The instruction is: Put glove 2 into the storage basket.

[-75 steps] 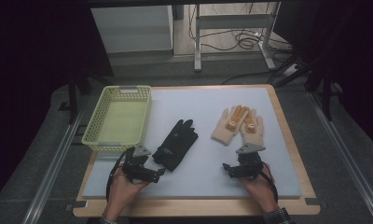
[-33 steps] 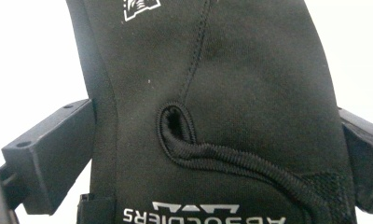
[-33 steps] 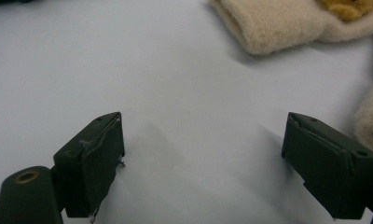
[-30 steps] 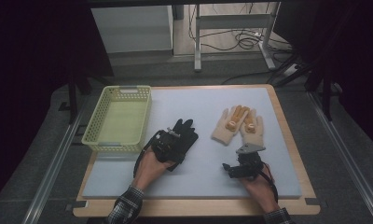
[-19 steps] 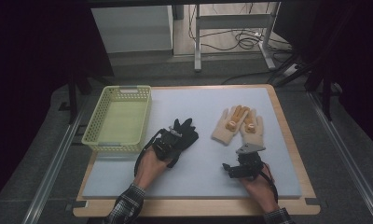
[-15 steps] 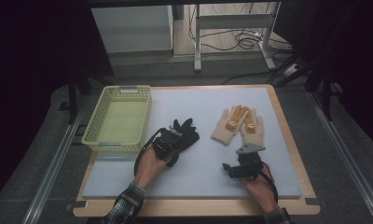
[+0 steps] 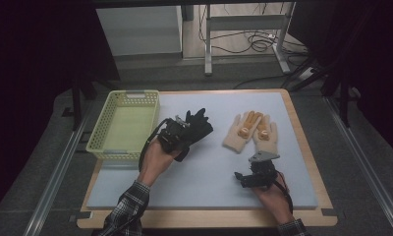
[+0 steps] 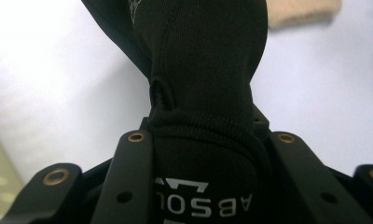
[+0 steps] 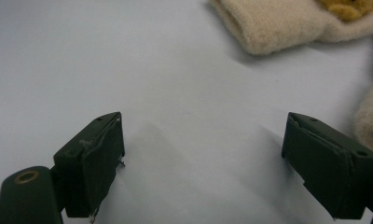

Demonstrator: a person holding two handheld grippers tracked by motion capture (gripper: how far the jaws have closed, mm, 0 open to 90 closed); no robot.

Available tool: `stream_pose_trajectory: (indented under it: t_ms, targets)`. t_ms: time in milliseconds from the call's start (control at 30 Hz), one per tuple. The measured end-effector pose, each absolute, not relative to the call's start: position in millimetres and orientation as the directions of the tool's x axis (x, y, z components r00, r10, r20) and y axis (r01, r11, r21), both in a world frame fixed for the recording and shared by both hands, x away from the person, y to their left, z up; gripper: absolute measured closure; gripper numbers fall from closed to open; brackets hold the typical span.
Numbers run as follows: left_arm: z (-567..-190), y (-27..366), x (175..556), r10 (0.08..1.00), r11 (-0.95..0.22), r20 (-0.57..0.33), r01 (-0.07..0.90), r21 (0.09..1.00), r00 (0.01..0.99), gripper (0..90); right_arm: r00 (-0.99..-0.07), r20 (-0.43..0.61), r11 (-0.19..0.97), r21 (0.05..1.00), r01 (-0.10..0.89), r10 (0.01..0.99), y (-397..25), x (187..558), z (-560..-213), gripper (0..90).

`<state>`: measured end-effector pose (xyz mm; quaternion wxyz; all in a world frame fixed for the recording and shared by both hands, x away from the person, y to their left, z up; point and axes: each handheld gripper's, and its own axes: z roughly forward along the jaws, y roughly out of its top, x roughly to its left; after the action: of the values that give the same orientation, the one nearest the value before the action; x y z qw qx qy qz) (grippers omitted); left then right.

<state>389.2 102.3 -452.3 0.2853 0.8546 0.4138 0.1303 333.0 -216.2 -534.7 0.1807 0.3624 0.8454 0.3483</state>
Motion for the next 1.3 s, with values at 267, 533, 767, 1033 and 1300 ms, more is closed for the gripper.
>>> stream_pose_trajectory:
  t_ms: [267, 533, 767, 1033, 1300]
  targets:
    - [-427.6, 125.1, 402.4, 0.819, -0.456, 0.001, 0.649, 0.609, 0.573, 65.8, -0.672, -0.054, 0.495, 0.72, 0.486, 0.738, -216.3, 333.0, -534.8, 12.6]
    - [-406.1, 157.7, 411.2, 0.862, -0.421, 0.047, 0.66, 0.622, 0.505, 65.1, -0.672, -0.053, 0.493, 0.722, 0.486, 0.739, -216.2, 333.1, -535.0, 12.6]
    - [-400.0, 201.0, 419.9, 0.914, -0.345, 0.051, 0.701, 0.624, 0.403, 64.1, -0.672, -0.053, 0.493, 0.722, 0.485, 0.739, -216.3, 333.1, -535.0, 12.6]
    - [-414.5, 257.0, 428.7, 0.953, -0.269, 0.057, 0.748, 0.607, 0.296, 63.2, -0.672, -0.053, 0.493, 0.722, 0.485, 0.738, -216.3, 333.2, -535.0, 12.6]
    - [-442.1, 288.0, 444.7, 0.97, -0.233, 0.066, 0.824, 0.517, 0.233, 62.7, -0.672, -0.052, 0.493, 0.722, 0.486, 0.739, -216.3, 333.2, -535.0, 12.6]
